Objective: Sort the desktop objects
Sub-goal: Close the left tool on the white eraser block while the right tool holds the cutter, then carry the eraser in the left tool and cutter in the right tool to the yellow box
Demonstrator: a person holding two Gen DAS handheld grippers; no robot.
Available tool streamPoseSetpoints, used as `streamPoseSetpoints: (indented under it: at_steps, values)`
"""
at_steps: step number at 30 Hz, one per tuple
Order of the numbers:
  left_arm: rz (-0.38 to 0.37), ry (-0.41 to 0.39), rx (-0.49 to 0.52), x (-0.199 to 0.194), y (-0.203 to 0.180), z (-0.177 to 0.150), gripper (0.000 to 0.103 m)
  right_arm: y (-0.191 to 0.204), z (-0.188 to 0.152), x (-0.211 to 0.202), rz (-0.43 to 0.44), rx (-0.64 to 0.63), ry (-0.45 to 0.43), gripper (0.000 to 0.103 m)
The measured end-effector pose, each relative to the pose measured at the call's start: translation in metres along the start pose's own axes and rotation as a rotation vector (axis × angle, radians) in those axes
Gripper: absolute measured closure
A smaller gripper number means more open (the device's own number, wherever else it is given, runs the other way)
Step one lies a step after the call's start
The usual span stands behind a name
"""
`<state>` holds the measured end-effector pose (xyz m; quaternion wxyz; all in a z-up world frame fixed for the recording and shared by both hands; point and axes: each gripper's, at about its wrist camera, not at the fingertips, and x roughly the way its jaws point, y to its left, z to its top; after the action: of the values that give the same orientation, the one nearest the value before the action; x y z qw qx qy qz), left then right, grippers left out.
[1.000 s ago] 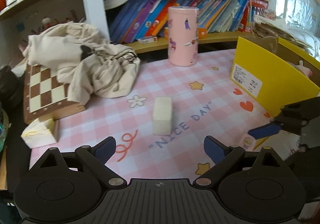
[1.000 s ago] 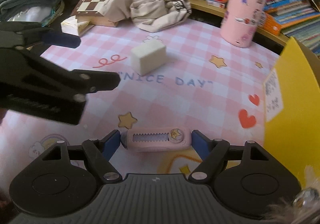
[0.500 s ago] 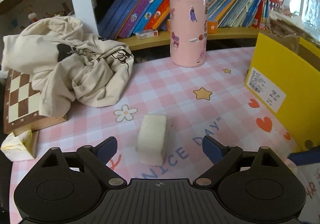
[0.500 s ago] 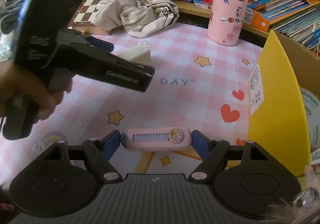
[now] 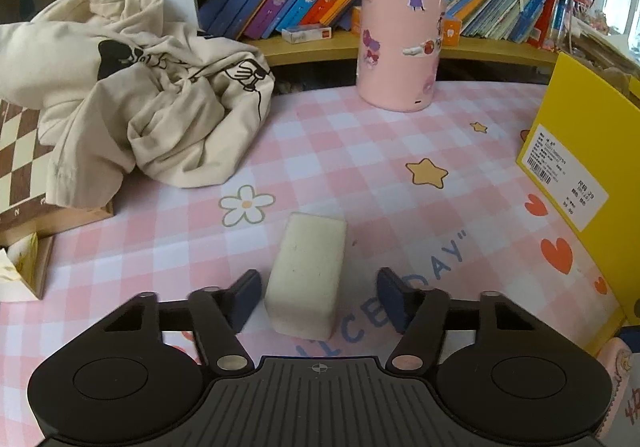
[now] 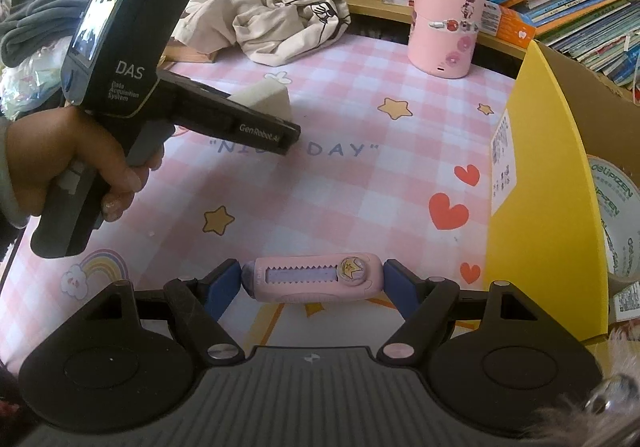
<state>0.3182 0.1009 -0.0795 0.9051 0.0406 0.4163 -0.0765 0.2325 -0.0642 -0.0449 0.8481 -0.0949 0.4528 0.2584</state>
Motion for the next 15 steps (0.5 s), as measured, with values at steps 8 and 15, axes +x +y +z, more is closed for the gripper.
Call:
streamPoseSetpoints:
  at_steps: [8, 15]
  values:
    - [-0.024, 0.015, -0.027, -0.009, 0.01, -0.003, 0.076, 0.003, -0.001, -0.004, -0.004, -0.002, -0.009, 0.027]
    - [-0.064, 0.011, -0.06, -0.034, 0.014, -0.015, 0.078, 0.009, -0.004, -0.013, -0.018, 0.004, -0.024, 0.027]
